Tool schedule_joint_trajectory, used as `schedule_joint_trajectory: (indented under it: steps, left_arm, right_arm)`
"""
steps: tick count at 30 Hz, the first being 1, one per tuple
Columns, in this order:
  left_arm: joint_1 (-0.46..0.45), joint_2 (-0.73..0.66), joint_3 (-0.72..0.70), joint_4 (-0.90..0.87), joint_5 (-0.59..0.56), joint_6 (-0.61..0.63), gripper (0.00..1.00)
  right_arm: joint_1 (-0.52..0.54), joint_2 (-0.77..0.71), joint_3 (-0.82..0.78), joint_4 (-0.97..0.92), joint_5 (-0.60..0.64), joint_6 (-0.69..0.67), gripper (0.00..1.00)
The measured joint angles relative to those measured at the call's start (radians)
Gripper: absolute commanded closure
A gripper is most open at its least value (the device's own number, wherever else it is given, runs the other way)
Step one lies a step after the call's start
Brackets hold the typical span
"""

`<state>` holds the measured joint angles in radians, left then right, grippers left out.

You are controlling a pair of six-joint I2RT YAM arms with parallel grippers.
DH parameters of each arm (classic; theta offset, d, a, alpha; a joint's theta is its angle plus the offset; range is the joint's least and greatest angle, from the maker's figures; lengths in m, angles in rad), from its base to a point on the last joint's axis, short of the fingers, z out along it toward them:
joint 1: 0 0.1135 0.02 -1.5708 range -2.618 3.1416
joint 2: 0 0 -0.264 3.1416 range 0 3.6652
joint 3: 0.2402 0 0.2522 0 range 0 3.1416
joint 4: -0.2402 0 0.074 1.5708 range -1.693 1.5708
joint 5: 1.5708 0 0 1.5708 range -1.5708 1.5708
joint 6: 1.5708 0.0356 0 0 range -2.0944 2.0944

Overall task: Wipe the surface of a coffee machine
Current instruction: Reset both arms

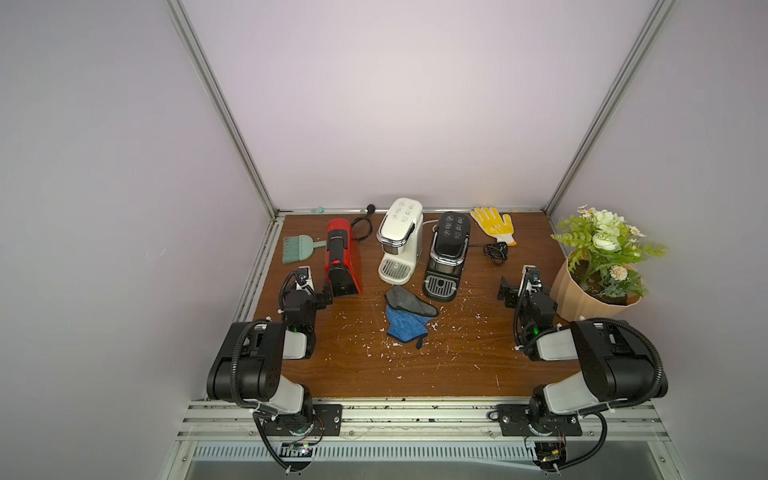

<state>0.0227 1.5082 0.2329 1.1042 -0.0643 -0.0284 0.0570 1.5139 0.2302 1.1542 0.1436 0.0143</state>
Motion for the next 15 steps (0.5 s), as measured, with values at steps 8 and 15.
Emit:
schedule_joint_trajectory:
  steps: [8, 15]
  left_arm:
    - [-0.001, 0.000, 0.000, 0.000, -0.001, 0.003, 0.02]
    - [-0.001, 0.000, 0.000, 0.000, -0.001, 0.004, 0.02]
  right_arm:
    - [0.003, 0.000, 0.000, 0.000, 0.000, -0.009, 0.00]
    - [0.002, 0.000, 0.002, -0.004, 0.000, -0.010, 0.00]
